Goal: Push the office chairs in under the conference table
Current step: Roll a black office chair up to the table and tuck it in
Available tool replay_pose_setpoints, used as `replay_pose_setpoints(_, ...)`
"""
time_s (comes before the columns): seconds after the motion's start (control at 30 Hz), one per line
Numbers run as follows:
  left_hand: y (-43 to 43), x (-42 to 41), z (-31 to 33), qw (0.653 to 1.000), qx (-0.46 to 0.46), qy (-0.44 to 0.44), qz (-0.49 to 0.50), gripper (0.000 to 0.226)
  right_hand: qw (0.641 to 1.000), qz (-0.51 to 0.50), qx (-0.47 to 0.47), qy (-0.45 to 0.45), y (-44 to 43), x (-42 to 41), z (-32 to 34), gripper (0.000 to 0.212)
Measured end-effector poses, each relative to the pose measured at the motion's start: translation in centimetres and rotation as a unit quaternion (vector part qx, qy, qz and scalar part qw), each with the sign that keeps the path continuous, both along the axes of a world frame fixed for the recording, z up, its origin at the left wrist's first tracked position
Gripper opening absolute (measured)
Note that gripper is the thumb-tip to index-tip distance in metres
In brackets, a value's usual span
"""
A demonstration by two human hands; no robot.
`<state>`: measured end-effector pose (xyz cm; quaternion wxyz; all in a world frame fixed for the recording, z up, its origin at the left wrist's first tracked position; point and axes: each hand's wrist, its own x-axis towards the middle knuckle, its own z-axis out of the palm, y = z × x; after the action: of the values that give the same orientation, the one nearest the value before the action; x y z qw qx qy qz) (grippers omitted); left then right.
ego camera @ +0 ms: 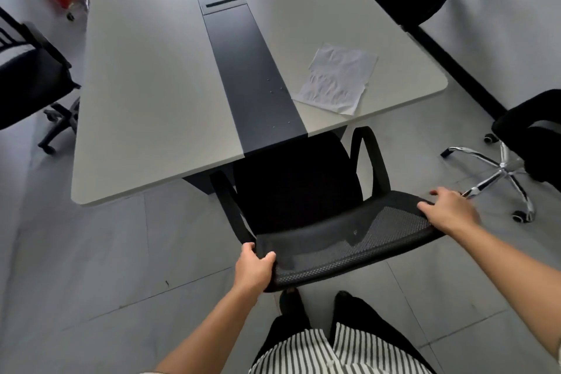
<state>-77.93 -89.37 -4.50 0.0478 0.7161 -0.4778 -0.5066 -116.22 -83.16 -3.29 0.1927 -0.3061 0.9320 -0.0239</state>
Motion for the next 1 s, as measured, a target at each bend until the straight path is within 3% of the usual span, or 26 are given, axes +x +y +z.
replay_pose_setpoints(0.1,-1.1,0.2,-0.1,0.988,0.088,0.065,0.106,0.045,0.995,-0.032,0.034,-0.091,-0.9,-0.9,-1.0,0.034)
replay_pose_setpoints(0.37,-1.5,1.7,0.5,0.997,-0.023,-0.072,0.008,0.034,0.997,0.037,0.019,-0.063,-0.5,1.6,-2.0,0.03)
replay_pose_setpoints(1.0,-0.7,7.5,0.1,0.994,-0.051,-0.082,0.059,0.028,0.995,-0.004,-0.019,-0.093,-2.7,7.8,-2.0,0.029)
